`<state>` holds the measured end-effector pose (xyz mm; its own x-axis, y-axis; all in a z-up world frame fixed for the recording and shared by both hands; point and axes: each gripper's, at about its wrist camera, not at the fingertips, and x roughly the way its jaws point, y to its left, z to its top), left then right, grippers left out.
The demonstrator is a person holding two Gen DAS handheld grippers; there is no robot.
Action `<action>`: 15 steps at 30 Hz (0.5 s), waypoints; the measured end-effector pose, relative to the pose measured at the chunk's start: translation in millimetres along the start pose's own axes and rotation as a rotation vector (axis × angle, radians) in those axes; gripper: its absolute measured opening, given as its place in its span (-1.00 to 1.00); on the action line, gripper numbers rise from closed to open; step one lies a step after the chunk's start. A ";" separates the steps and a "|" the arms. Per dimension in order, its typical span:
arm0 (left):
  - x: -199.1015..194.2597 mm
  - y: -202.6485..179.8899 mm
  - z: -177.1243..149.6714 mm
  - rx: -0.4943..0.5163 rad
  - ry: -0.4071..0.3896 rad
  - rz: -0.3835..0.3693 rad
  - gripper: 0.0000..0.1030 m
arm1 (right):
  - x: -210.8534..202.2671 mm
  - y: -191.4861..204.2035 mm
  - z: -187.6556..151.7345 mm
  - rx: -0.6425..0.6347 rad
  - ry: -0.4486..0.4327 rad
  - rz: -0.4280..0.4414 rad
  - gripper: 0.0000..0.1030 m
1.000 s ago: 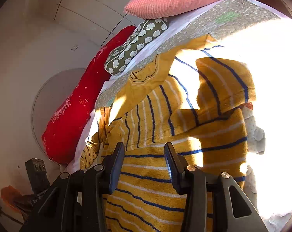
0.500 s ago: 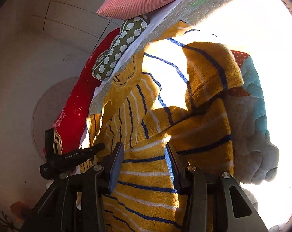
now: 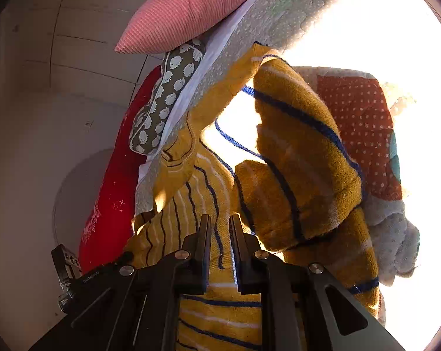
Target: Fold small clothes
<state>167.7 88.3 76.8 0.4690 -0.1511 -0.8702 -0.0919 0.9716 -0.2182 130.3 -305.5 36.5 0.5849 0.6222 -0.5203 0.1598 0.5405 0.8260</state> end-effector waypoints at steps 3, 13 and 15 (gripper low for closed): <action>16.8 16.0 4.7 0.014 0.015 0.102 -0.93 | 3.0 9.3 -9.4 -0.041 0.018 0.014 -0.67; 54.2 34.2 -13.4 0.010 0.042 0.131 -0.76 | -20.3 16.9 4.3 -0.139 -0.094 -0.095 -0.58; 48.6 35.5 -15.7 0.008 0.047 0.116 -0.67 | -7.2 18.3 11.6 -0.173 -0.084 -0.158 -0.51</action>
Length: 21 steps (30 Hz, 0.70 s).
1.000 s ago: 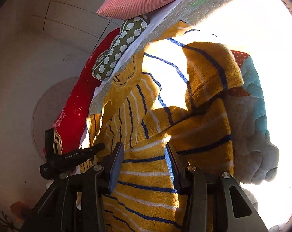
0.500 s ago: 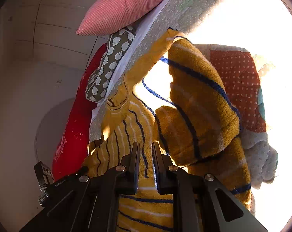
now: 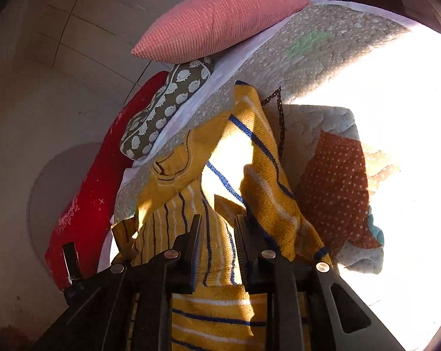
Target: Fold small clothes
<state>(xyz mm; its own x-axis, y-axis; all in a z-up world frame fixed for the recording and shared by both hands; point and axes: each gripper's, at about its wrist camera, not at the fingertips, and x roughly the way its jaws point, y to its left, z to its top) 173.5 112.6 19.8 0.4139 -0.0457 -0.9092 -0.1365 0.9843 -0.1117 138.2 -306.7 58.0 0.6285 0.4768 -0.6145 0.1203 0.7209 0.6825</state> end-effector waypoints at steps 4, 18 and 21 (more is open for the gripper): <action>-24.9 13.0 -8.0 -0.040 0.006 -0.101 -0.47 | 23.3 -10.5 14.0 -0.107 0.006 -0.320 -1.00; -105.0 97.9 -83.9 -0.121 -0.143 -0.059 -0.05 | 19.2 28.7 13.3 -0.258 0.074 -0.328 0.11; -115.5 133.1 -96.9 -0.209 -0.145 -0.085 -0.04 | 34.1 20.3 3.6 -0.284 0.135 -0.379 0.10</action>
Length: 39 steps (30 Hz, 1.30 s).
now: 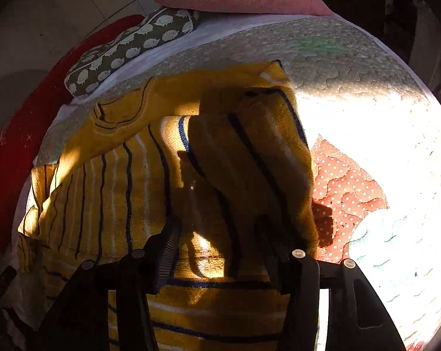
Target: Fold small clothes
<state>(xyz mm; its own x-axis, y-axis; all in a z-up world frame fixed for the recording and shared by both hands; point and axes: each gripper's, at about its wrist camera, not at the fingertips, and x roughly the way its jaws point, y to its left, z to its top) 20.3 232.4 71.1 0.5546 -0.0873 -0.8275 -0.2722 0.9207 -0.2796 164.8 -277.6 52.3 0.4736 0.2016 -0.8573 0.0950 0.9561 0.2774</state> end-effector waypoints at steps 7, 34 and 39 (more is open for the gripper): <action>-21.7 83.1 0.0 -0.165 -0.057 0.066 0.11 | -49.0 63.3 -30.8 -0.184 -0.104 0.052 0.10; -4.0 12.6 60.8 -0.138 -0.054 -0.174 -0.87 | -39.8 217.2 -148.2 -0.380 0.025 0.342 0.10; -6.8 -145.2 54.8 0.132 -0.056 -0.249 -0.88 | -67.0 93.9 -157.5 -0.163 -0.005 0.253 0.10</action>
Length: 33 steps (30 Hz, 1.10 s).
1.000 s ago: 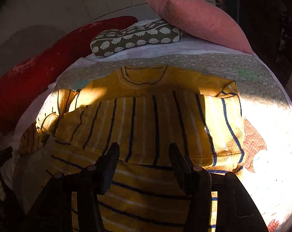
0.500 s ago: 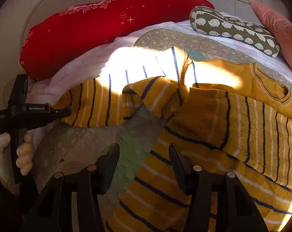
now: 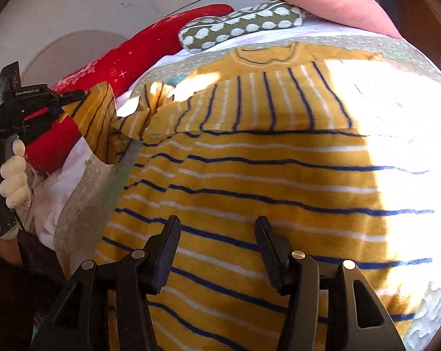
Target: Fold small clothes
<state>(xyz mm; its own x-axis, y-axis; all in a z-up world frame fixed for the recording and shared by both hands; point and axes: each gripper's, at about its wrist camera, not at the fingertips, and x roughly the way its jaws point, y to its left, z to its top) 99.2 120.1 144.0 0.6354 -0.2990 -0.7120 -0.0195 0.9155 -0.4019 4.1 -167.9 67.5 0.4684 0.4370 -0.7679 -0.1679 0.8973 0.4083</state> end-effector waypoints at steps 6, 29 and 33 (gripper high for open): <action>66.0 -164.2 -15.7 0.212 0.118 -0.110 -0.88 | -57.6 -84.3 -13.8 0.197 -0.112 -0.015 0.10; 92.3 41.1 -10.9 -0.076 0.160 0.160 0.00 | -3.4 -143.7 106.8 0.240 -0.123 -0.185 0.17; 109.4 56.8 -17.4 -0.098 0.192 0.182 0.00 | 15.0 -135.3 130.0 0.209 -0.025 -0.126 -0.81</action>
<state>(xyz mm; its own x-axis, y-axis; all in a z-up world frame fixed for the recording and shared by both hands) 154.1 134.8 33.3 0.4566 -0.1861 -0.8700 -0.2007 0.9311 -0.3045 146.6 -290.9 64.9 0.4956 0.3186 -0.8080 0.0750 0.9111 0.4053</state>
